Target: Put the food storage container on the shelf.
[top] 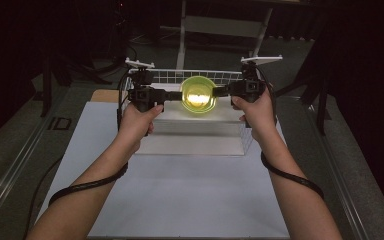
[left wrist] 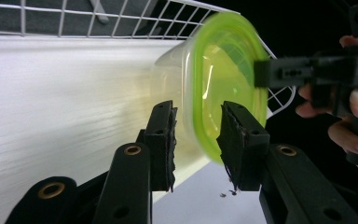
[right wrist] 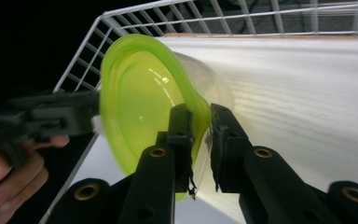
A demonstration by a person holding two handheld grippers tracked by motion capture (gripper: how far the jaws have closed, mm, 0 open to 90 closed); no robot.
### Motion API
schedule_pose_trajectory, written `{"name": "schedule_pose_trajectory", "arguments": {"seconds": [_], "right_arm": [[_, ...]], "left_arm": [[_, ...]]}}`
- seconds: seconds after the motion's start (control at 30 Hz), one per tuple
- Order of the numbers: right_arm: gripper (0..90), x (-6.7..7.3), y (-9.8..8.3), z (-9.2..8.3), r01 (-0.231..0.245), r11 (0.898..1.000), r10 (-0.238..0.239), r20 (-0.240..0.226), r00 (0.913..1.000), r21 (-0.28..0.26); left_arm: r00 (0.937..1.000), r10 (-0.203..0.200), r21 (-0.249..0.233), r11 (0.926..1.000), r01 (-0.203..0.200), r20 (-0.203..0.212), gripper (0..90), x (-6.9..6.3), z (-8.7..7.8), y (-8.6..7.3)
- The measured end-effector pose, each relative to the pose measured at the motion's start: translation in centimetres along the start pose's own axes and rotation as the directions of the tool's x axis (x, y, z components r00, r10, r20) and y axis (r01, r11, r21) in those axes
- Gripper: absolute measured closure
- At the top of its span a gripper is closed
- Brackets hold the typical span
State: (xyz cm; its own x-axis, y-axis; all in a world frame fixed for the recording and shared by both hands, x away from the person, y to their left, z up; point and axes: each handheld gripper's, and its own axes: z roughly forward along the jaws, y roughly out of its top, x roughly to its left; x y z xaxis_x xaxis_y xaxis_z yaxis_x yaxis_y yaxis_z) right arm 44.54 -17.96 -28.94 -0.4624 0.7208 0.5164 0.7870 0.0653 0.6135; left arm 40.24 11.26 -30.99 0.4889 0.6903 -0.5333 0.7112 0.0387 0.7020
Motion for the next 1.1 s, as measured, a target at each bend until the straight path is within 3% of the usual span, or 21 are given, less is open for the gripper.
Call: {"name": "schedule_pose_trajectory", "arguments": {"seconds": [0.2,0.23,0.3,0.37,0.53,0.67,0.73,0.77,0.83,0.87,0.97,1.0,1.03,1.07,1.1], "right_arm": [[63.0,0.1,0.3,0.4,-0.005,0.999,0.005,0.000,1.0000,-0.039],[66.1,0.1,0.3,0.6,0.003,0.999,-0.002,0.005,1.0000,-0.033],[65.7,0.1,0.4,0.8,0.001,0.999,0.000,0.027,0.9996,-0.034],[58.7,-0.1,0.6,0.9,-0.001,0.999,0.003,0.046,0.9989,-0.043],[52.7,-0.5,0.6,0.3,0.013,0.995,-0.005,0.084,0.9964,-0.096],[47.7,0.0,-0.1,0.1,0.042,0.997,-0.038,0.049,0.9980,-0.069],[47.5,0.4,-0.7,0.0,0.072,0.995,-0.069,0.051,0.9963,-0.071],[47.5,0.4,-0.7,0.0,0.072,0.995,-0.069,0.051,0.9963,-0.071],[46.1,0.7,-1.2,0.0,0.099,0.993,-0.096,0.055,0.9939,-0.067],[46.1,0.8,-1.4,-0.1,0.109,0.992,-0.105,0.058,0.9928,-0.066],[49.4,1.0,-2.0,-0.5,0.123,0.989,-0.116,0.085,0.9896,-0.084],[49.4,1.0,-2.0,-0.5,0.123,0.989,-0.116,0.085,0.9896,-0.084],[50.8,1.0,-2.2,-0.7,0.127,0.988,-0.120,0.083,0.9894,-0.088],[66.6,0.9,-2.9,-1.0,0.130,0.987,-0.123,0.077,0.9894,-0.089],[75.1,0.9,-3.2,-0.9,0.135,0.987,-0.128,0.080,0.9886,-0.084]], "left_arm": [[0.9995,0.027,0.005,0.9996,-0.027,0.015,65.7,-0.6,0.6,-0.1],[0.9995,0.028,0.007,0.9996,-0.028,0.011,65.6,-0.7,0.7,-0.1],[0.9997,0.019,0.008,0.9998,-0.019,0.014,65.6,-0.7,0.7,-0.2],[0.9997,0.020,0.009,0.9998,-0.020,0.014,65.5,-0.7,0.8,-0.2],[0.9984,0.056,-0.011,0.9984,-0.056,0.009,60.0,-0.9,0.4,-0.9],[0.9950,0.096,-0.042,0.9944,-0.097,-0.027,52.7,-1.0,-0.3,-2.0],[0.9894,0.138,-0.072,0.9873,-0.141,-0.045,45.2,-1.1,-0.8,-2.8],[0.9894,0.138,-0.072,0.9873,-0.141,-0.045,43.3,-1.1,-0.8,-2.8],[0.9822,0.179,-0.112,0.9764,-0.184,-0.057,41.7,-1.3,-1.3,-3.7],[0.9790,0.195,-0.126,0.9713,-0.201,-0.059,36.7,-1.4,-1.5,-4.1],[0.9760,0.215,-0.186,0.9582,-0.218,-0.035,27.3,-1.5,-2.4,-5.3],[0.9760,0.215,-0.186,0.9582,-0.218,-0.035,24.9,-1.5,-2.4,-5.3],[0.9722,0.230,-0.210,0.9493,-0.234,-0.045,24.9,-1.6,-3.0,-6.3],[0.9680,0.245,-0.223,0.9420,-0.251,-0.052,19.8,-1.6,-3.2,-6.9],[0.9628,0.263,-0.232,0.9343,-0.270,-0.064,15.3,-1.6,-3.4,-7.5]]}}
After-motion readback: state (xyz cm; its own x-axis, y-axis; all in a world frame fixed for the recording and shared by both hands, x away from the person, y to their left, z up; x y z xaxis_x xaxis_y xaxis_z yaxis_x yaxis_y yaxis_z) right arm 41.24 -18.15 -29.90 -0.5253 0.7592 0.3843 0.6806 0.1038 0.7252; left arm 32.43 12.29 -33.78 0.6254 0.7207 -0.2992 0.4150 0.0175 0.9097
